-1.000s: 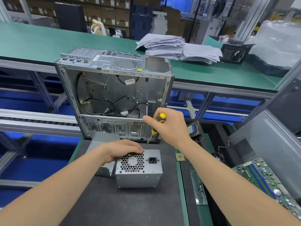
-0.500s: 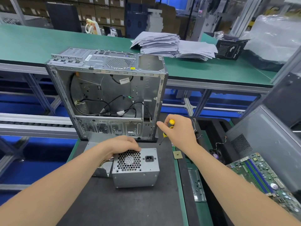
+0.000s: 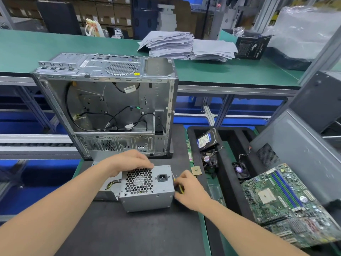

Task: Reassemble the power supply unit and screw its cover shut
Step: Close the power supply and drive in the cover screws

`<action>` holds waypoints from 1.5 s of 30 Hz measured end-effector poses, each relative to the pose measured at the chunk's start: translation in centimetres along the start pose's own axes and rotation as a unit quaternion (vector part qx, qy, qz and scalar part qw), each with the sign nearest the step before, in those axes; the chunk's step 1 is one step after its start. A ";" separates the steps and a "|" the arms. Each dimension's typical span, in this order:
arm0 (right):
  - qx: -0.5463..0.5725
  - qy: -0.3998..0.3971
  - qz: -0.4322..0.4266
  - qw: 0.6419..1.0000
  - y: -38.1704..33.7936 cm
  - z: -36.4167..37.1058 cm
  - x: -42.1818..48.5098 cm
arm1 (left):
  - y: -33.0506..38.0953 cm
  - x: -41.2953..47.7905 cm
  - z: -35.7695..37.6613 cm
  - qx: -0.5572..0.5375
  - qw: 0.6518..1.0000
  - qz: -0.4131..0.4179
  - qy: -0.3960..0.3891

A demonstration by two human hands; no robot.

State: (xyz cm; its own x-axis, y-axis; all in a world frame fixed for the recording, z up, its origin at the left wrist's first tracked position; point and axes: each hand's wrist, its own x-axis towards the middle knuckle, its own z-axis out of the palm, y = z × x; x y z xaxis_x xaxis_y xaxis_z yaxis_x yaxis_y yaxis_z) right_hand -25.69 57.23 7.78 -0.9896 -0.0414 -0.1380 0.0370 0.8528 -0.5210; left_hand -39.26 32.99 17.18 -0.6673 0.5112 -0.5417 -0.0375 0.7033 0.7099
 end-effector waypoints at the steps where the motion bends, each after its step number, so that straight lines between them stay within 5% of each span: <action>1: -0.001 -0.008 0.005 1.000 0.2 0.3 -0.1 | 0.4 0.0 0.0 0.000 1.000 0.013 0.004; 8: 0.041 -0.069 -0.011 0.997 1.5 -2.1 0.0 | 6.1 0.8 3.3 0.196 0.957 0.123 0.177; 16: 0.024 0.037 0.120 0.992 11.0 -11.0 -2.3 | 12.2 2.7 12.4 0.297 0.919 0.215 0.147; 21: -0.017 -0.002 0.131 0.991 15.2 -12.3 -3.6 | 11.2 6.3 18.5 0.329 0.914 0.204 0.117; 29: -0.045 -0.049 0.082 0.994 17.3 -10.3 -3.3 | 5.1 9.2 21.6 0.434 0.860 0.127 0.236; 40: -0.098 -0.259 0.042 0.960 15.1 -5.0 -1.1 | 2.8 9.0 23.5 0.401 0.850 0.129 0.315; 45: -0.149 -0.260 0.060 0.952 14.8 -1.7 -0.2 | 2.6 9.1 23.6 0.403 0.843 0.131 0.331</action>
State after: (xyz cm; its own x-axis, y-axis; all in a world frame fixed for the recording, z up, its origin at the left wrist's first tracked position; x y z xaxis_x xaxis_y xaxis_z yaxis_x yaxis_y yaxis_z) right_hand -25.17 70.75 1.52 -0.7750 -0.1207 -0.6204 0.0271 0.9744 -0.2234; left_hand -27.89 51.11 3.47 -0.8536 0.5001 0.1457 0.5145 0.8532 0.0859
